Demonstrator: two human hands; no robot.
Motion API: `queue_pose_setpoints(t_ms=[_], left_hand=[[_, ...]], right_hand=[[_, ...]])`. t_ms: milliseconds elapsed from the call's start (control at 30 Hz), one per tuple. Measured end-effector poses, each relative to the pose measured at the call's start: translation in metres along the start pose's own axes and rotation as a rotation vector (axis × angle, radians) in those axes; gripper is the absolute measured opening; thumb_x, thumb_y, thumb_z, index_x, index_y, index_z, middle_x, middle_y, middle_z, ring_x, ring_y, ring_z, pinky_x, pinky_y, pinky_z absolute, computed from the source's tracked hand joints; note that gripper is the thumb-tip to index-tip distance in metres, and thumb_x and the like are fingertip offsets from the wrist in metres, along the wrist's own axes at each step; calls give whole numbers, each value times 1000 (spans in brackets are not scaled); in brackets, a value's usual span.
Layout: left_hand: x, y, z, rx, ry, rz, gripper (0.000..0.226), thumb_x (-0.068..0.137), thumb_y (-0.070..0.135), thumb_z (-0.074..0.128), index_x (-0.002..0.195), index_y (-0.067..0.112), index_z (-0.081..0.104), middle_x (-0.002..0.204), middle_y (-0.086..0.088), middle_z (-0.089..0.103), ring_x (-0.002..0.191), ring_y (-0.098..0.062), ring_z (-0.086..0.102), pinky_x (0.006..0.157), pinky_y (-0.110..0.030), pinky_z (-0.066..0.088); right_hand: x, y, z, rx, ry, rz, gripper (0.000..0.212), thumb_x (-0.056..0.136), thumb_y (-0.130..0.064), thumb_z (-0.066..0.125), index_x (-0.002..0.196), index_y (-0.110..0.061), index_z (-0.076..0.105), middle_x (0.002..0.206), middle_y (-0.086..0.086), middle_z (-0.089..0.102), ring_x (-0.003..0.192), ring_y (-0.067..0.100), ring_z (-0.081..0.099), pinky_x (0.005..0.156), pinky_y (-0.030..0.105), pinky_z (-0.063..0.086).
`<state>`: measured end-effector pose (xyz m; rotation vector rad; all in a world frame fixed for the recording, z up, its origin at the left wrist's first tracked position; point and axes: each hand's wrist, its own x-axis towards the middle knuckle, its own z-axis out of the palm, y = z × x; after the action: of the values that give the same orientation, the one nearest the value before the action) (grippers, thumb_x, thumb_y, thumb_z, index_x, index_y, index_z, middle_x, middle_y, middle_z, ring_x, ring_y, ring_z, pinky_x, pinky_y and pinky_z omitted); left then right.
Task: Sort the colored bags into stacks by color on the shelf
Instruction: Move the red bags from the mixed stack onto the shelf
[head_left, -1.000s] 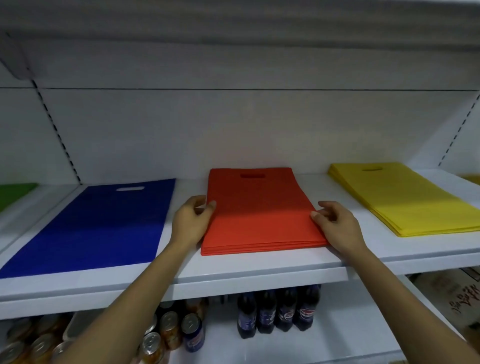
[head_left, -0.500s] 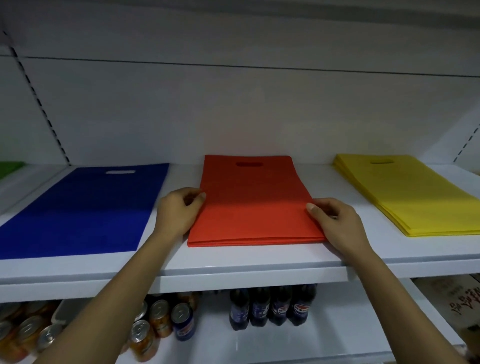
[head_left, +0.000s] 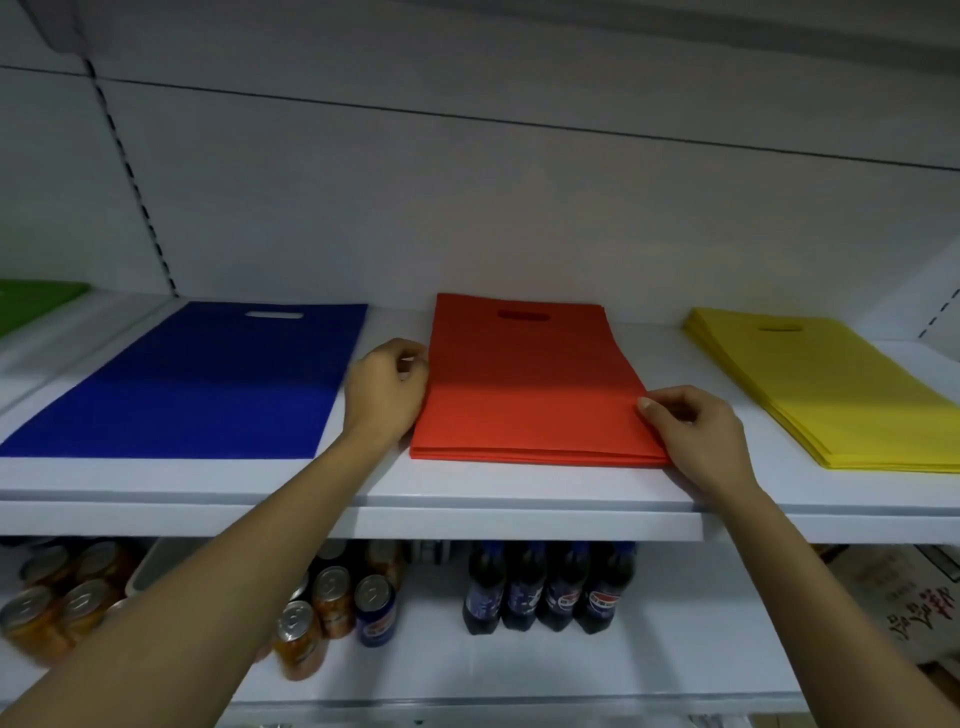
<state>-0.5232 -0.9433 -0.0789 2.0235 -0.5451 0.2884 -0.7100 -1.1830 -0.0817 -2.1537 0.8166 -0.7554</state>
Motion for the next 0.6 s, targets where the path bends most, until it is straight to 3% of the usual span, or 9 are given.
queue_pose_setpoints(t_ms=[100,233,433,600], left_hand=[[-6,-7,-17,13,-51,47,26,94,17,53,116,13,66,114,-1,68,103,-17,63,82,-24,46],[-8,-26,-76,75,-76,113,27,95,21,55,119,16,63,109,2,68,98,-12,61,83,-27,49],[-16,-71,-221,251,45,154,27,95,25,54,119,20,62,104,7,69,95,-13,63,81,-33,52],[-51,-139,-376,616,109,87,32,93,30,52,124,23,58,113,8,68,110,-20,59,82,-36,50]], right_hand=[[-4,-16,-2,-320,186,-97,29,89,-37,62,109,-18,69,110,4,70,106,28,61,89,40,46],[-20,-80,28,-401,264,-293,33,88,-38,56,109,-14,68,106,11,70,102,36,61,84,43,47],[-90,-234,152,-288,75,-553,28,89,-38,58,110,-22,67,111,3,69,108,28,59,88,37,40],[-186,-366,263,-189,-174,-757,35,92,-37,53,122,-20,59,112,3,68,106,27,60,88,37,41]])
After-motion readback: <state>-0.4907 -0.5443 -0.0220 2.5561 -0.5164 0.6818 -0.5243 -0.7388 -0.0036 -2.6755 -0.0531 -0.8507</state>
